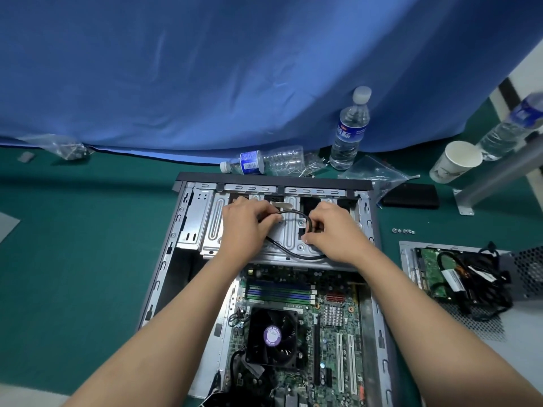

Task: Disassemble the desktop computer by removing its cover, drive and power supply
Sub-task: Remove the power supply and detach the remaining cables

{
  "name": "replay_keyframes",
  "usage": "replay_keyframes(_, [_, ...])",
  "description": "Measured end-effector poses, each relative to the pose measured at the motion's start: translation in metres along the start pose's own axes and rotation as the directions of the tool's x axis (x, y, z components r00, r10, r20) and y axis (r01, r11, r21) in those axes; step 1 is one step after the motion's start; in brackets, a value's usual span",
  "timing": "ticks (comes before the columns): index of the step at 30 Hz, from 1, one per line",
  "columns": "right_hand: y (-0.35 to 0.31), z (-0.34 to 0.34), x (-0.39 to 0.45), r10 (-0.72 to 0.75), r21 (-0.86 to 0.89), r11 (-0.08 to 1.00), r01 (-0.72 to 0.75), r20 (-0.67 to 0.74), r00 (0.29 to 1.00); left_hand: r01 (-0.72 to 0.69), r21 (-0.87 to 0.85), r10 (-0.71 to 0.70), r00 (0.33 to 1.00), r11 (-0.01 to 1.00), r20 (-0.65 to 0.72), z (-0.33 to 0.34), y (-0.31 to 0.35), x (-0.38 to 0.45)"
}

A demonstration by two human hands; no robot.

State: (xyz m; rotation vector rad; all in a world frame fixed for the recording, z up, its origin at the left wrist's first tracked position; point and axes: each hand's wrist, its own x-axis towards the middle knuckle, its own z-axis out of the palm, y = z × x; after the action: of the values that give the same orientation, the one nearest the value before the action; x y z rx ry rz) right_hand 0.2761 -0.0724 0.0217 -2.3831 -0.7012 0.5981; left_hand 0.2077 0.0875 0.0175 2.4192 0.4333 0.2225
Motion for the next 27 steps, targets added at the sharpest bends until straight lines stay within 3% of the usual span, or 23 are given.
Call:
replay_keyframes(7, [0.004,0.006,0.000,0.044,0.075,0.996,-0.040,-0.056,0.997,0.029,-0.070,-0.026,0.999,0.997,0.042,0.000,0.003,-0.002])
replay_keyframes(16, [0.000,0.011,0.008,0.120,-0.002,0.993,-0.121,-0.110,0.987,0.077,-0.220,-0.061,0.995,0.973,0.079,-0.002,-0.003,-0.008])
replay_keyframes(21, [-0.004,-0.006,0.011,0.142,-0.058,0.988,-0.141,0.017,0.990,0.086,-0.246,-0.056,0.990,0.965,0.128,-0.004,-0.006,-0.006])
replay_keyframes(23, [-0.005,-0.011,0.010,0.133,0.009,0.991,-0.133,0.017,0.991,0.091,-0.257,-0.056,0.989,0.962,0.140,-0.006,-0.007,-0.004])
replay_keyframes(27, [-0.003,-0.006,-0.001,0.101,0.271,0.961,-0.059,-0.147,0.984,0.137,-0.353,-0.112,0.990,0.926,0.091,-0.006,-0.004,-0.005])
